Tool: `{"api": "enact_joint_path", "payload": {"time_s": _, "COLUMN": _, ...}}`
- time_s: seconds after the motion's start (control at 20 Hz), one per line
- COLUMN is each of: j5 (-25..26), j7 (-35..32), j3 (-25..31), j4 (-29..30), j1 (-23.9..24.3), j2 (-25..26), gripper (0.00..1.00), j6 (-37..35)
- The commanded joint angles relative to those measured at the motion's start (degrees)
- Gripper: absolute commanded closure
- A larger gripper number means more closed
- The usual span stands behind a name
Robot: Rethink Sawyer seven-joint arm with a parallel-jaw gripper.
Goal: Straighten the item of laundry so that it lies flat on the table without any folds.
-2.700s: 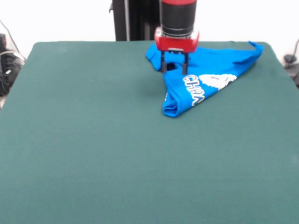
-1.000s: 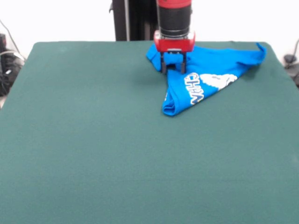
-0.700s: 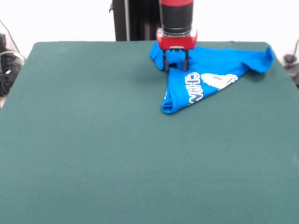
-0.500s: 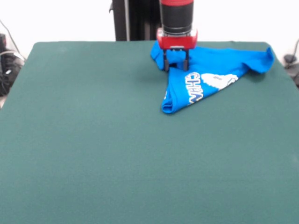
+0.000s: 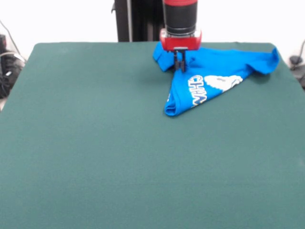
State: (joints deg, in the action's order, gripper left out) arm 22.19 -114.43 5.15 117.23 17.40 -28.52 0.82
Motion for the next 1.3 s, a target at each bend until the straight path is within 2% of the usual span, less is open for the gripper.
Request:
{"api": "enact_joint_path", "payload": {"time_s": 0.05, "j5": -0.3, "j7": -6.8, "j3": 2.3, "j4": -0.1, "j1": -0.7, "j2": -0.1, "gripper": 1.00, "j6": 1.5}}
{"api": "enact_joint_path", "payload": {"time_s": 0.5, "j5": -1.2, "j7": -8.0, "j3": 2.1, "j4": 0.4, "j1": -1.5, "j2": -0.3, "gripper": 1.00, "j6": 2.4}}
{"api": "enact_joint_path", "payload": {"time_s": 1.05, "j5": -7.1, "j7": -10.9, "j3": 2.9, "j4": 1.3, "j1": -6.6, "j2": -6.7, "gripper": 1.00, "j6": -2.5}}
{"api": "enact_joint_path", "payload": {"time_s": 1.3, "j5": -10.1, "j7": -11.1, "j3": 2.6, "j4": 0.6, "j1": -9.0, "j2": -8.2, "gripper": 1.00, "j6": -4.3}}
